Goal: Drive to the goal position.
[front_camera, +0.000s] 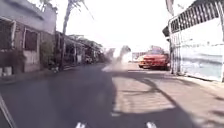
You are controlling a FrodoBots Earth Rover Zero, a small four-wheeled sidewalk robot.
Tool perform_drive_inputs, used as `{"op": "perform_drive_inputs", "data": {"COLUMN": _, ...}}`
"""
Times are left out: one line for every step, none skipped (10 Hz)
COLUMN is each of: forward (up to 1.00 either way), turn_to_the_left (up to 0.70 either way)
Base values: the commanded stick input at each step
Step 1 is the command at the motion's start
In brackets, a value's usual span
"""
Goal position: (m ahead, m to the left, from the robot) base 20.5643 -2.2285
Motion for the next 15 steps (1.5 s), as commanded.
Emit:
{"op": "perform_drive_inputs", "data": {"forward": 0.70, "turn_to_the_left": 0.00}}
{"op": "perform_drive_inputs", "data": {"forward": 0.70, "turn_to_the_left": 0.00}}
{"op": "perform_drive_inputs", "data": {"forward": 0.70, "turn_to_the_left": 0.00}}
{"op": "perform_drive_inputs", "data": {"forward": 0.70, "turn_to_the_left": 0.00}}
{"op": "perform_drive_inputs", "data": {"forward": 0.70, "turn_to_the_left": 0.00}}
{"op": "perform_drive_inputs", "data": {"forward": 0.70, "turn_to_the_left": 0.00}}
{"op": "perform_drive_inputs", "data": {"forward": 0.70, "turn_to_the_left": 0.00}}
{"op": "perform_drive_inputs", "data": {"forward": 0.70, "turn_to_the_left": 0.00}}
{"op": "perform_drive_inputs", "data": {"forward": 0.70, "turn_to_the_left": 0.00}}
{"op": "perform_drive_inputs", "data": {"forward": 0.70, "turn_to_the_left": 0.00}}
{"op": "perform_drive_inputs", "data": {"forward": 0.70, "turn_to_the_left": 0.00}}
{"op": "perform_drive_inputs", "data": {"forward": 0.70, "turn_to_the_left": 0.00}}
{"op": "perform_drive_inputs", "data": {"forward": 0.70, "turn_to_the_left": 0.00}}
{"op": "perform_drive_inputs", "data": {"forward": 0.70, "turn_to_the_left": 0.00}}
{"op": "perform_drive_inputs", "data": {"forward": 0.70, "turn_to_the_left": 0.00}}
